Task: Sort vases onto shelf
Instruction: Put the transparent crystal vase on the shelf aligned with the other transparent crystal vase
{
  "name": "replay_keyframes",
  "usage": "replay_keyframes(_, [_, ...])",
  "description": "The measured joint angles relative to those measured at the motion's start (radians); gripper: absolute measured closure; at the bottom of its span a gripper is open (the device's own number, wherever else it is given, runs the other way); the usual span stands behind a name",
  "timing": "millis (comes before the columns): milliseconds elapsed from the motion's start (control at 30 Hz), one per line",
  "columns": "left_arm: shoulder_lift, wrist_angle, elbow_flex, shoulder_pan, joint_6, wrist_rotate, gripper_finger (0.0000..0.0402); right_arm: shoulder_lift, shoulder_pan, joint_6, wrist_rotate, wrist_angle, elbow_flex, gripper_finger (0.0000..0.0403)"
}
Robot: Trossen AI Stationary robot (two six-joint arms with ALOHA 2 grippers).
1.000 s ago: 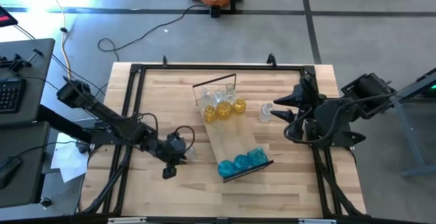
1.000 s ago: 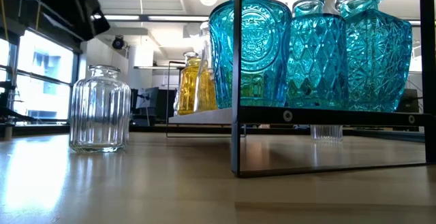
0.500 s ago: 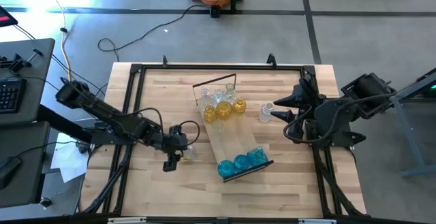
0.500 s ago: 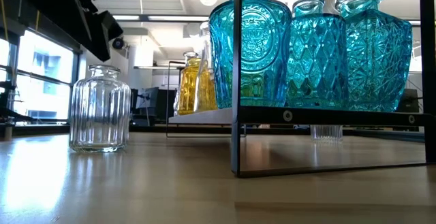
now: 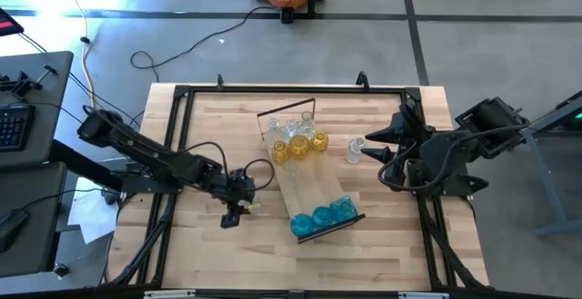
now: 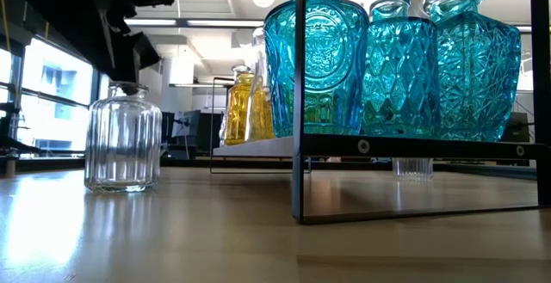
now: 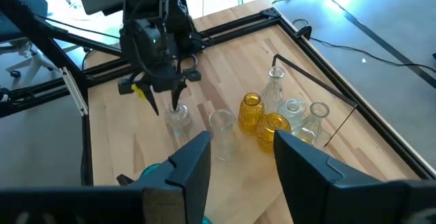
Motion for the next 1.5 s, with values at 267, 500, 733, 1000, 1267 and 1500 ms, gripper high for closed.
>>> replay_keyframes(267, [0.049,0.046,0.004,-0.003,0.005,0.0,0.0218,0.0,0.0,0.003,0.001,0.0,0.0,0.0258])
replay_keyframes(500, [0.07,0.033,0.004,0.001,-0.024,0.001,0.0239,0.0,0.0,0.003,0.004,0.0,0.0,0.0258])
replay_keyframes(733, [0.08,0.041,0.003,0.001,-0.034,-0.002,0.0285,0.0,0.0,0.019,0.003,0.0,0.0,0.0258])
replay_keyframes(1000, [0.078,0.036,0.001,0.001,-0.036,-0.003,0.0318,0.0,0.0,0.019,0.003,0.0,0.0,0.0258])
replay_keyframes(1267, [0.078,0.033,0.0,0.001,-0.044,0.0,0.0361,0.0,0.0,0.022,-0.001,0.0,0.0,0.0258])
replay_keyframes(1500, [0.079,0.056,0.034,0.0,-0.035,0.013,0.0343,0.0,0.001,0.02,-0.001,0.0,0.0,0.0258])
